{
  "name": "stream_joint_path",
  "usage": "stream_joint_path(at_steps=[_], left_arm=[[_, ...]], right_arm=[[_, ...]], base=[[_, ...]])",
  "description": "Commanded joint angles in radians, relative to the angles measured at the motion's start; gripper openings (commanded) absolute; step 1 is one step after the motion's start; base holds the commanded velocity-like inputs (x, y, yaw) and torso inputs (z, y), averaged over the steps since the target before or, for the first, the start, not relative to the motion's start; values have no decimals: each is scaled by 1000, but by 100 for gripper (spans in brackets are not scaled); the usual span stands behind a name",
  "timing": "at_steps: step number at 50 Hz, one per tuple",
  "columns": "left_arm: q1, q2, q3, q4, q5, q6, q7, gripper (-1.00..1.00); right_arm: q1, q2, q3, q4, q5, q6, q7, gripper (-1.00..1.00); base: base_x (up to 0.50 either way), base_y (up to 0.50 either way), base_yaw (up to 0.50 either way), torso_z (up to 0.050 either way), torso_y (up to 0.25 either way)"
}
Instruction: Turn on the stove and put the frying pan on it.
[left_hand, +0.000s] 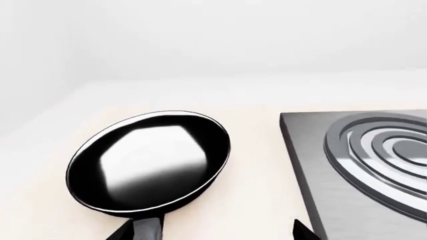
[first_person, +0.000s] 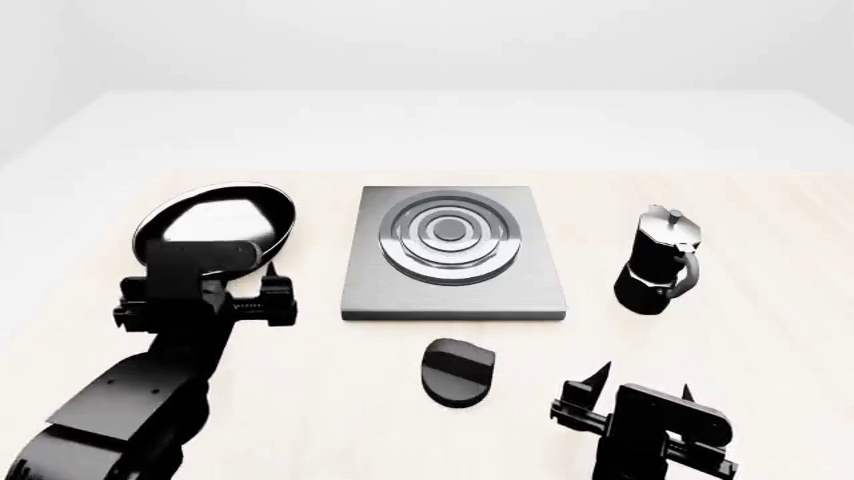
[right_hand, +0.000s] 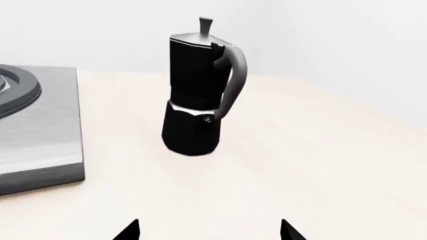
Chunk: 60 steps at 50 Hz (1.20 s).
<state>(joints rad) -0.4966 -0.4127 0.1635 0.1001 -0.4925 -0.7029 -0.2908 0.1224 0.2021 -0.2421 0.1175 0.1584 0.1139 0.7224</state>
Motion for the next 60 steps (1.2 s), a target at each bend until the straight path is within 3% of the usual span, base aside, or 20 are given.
stream_joint_path(at_steps=[1, 33, 60], left_arm=[[-87, -31, 2, -70, -35, -101, 33, 100], [-245, -14, -36, -433, -33, -112, 60, 100], [-352, -15, 43, -648, 26, -101, 119, 100]], right_arm=[[4, 2, -4, 15, 2, -4, 2, 100], [16, 9, -21, 19, 7, 17, 12, 100], [24, 13, -34, 36, 9, 19, 20, 100]], base=[[0, 0, 0, 0, 0], [0, 0, 0, 0, 0], [0, 0, 0, 0, 0]])
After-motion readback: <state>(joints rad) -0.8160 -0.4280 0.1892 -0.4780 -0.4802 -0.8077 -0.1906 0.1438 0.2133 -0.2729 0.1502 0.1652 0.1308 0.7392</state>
